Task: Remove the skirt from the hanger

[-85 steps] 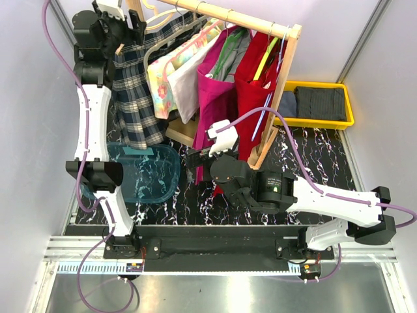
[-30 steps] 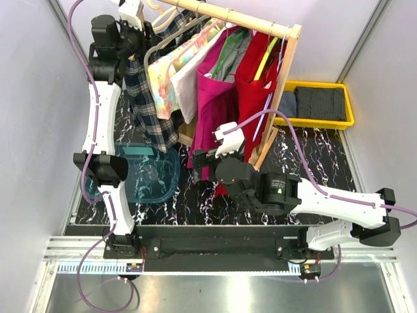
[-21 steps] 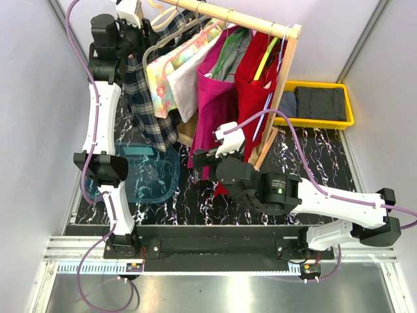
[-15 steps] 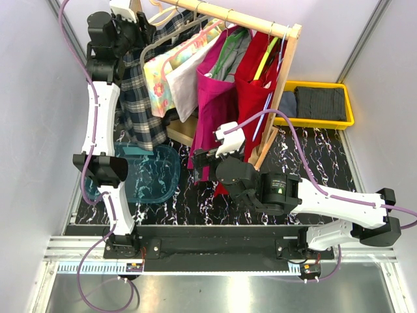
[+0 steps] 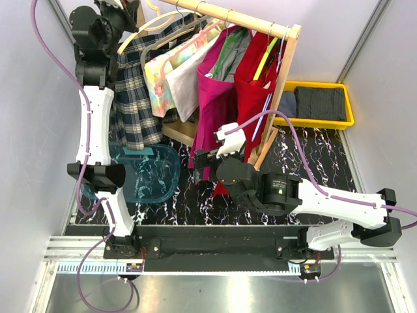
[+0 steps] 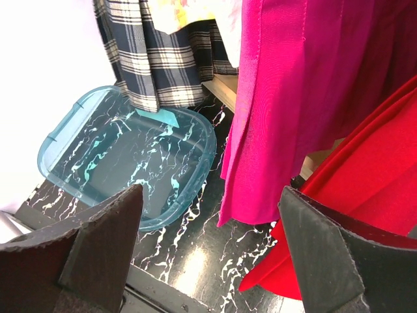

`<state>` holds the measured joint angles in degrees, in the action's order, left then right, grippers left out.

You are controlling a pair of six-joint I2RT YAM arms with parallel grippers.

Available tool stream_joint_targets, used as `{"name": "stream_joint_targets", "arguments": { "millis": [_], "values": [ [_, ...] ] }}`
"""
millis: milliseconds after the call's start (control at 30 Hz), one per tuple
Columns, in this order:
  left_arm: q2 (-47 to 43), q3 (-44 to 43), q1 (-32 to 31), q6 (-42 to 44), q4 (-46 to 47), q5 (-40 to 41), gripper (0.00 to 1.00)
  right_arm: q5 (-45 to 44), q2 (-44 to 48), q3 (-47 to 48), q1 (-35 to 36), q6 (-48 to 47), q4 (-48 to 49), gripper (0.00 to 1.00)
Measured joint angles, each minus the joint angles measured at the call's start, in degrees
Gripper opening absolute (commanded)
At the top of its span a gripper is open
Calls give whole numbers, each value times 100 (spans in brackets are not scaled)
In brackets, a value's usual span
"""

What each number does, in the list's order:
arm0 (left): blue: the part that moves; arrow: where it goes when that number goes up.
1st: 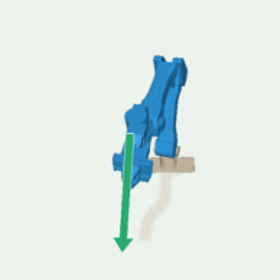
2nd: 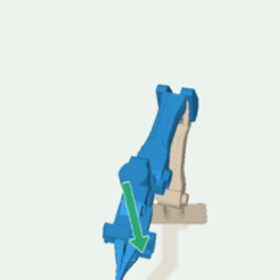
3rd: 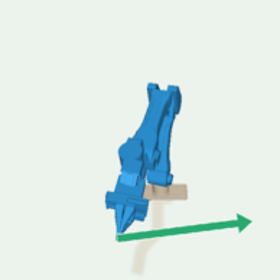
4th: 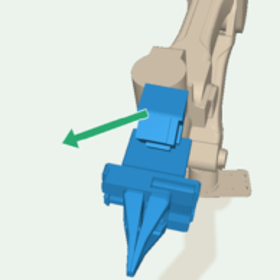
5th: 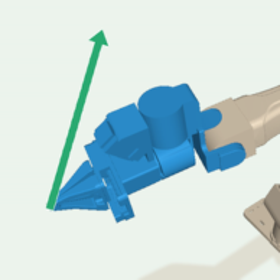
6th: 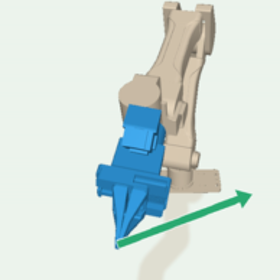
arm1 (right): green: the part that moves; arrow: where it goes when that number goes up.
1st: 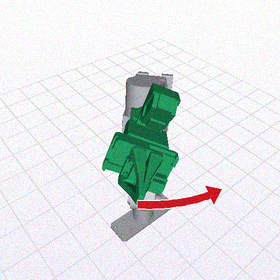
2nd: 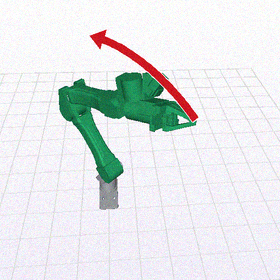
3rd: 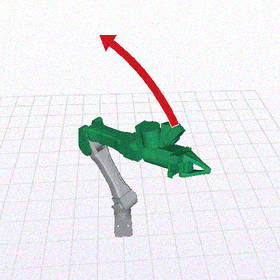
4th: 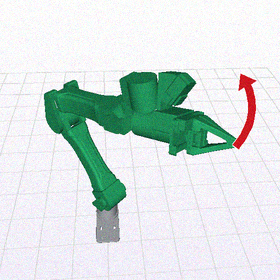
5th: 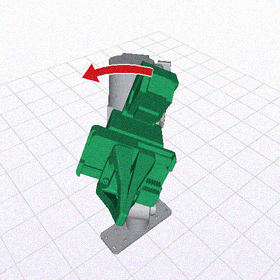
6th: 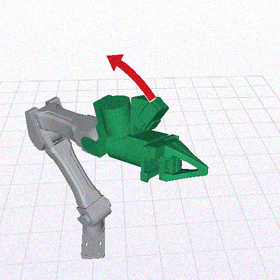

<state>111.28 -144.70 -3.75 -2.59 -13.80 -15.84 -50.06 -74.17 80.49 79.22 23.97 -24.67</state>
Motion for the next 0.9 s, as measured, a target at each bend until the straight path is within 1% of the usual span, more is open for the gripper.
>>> {"name": "stream_joint_targets", "arguments": {
  "millis": [33,100,167,200,233,267,367,567,767,833,900],
  "values": [
    [-11,9,0,20,-17,-15,15,0,2,0,0,7,2,94],
    [39,-52,0,79,-79,-52,20,0,2,-2,0,9,0,95],
    [140,-162,0,116,-142,-90,31,0,2,-4,0,9,0,95],
    [175,-173,0,162,-166,-103,35,0,2,-4,0,9,0,95],
    [205,-173,0,210,-197,-114,47,0,2,-4,0,9,0,95],
    [236,-173,0,249,-238,-133,50,0,2,-4,0,9,0,95],
    [313,-151,-2,387,-339,-149,55,0,2,-4,0,9,0,95],
    [483,-140,-2,605,-514,-146,57,-2,2,-4,0,11,0,95],
    [514,13,7,800,-949,-299,55,-2,26,-26,0,17,2,95],
    [511,50,7,903,-1062,-437,52,-2,50,-61,0,44,0,95],
    [511,66,9,997,-1224,-568,46,-2,61,-74,0,55,0,95]
  ]
}}
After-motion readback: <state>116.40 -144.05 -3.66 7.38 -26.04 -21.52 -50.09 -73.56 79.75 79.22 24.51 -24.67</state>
